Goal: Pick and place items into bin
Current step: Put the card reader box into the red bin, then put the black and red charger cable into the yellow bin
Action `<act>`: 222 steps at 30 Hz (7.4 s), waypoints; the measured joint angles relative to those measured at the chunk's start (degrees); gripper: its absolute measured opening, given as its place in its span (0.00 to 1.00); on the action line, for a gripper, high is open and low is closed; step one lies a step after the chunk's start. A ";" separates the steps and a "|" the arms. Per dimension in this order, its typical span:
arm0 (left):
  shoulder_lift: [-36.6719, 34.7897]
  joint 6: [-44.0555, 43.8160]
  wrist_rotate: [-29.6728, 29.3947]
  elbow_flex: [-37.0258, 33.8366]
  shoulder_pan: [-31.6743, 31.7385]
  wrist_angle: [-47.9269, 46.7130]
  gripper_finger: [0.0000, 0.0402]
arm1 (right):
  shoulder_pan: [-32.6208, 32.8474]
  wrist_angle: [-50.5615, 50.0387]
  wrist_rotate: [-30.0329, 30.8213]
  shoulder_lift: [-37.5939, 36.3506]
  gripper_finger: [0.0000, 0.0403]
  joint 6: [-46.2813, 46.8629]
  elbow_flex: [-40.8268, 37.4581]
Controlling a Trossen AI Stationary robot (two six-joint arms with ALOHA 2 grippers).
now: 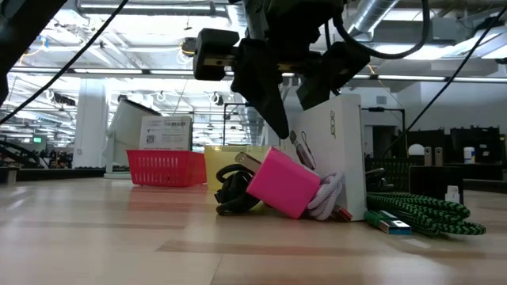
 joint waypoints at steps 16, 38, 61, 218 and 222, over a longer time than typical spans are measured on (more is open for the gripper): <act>0.00 -0.28 1.89 0.00 0.37 -0.01 0.21 | 0.00 0.00 0.00 0.00 0.18 0.02 0.00; 0.11 -0.44 -1.29 2.93 -0.04 -3.66 0.11 | -0.01 0.00 0.02 0.00 0.18 0.02 -0.02; -2.41 -5.01 -10.81 8.04 -0.87 -12.91 0.11 | -0.04 0.00 0.13 -0.02 0.18 -1.00 -0.02; -27.63 -32.11 -34.69 -16.98 19.04 -29.98 0.35 | -4.60 0.06 0.09 0.07 0.18 0.52 -0.02; -27.63 -34.57 -34.69 -16.98 19.04 -29.80 0.34 | -4.60 0.04 0.09 0.07 0.18 0.52 -0.02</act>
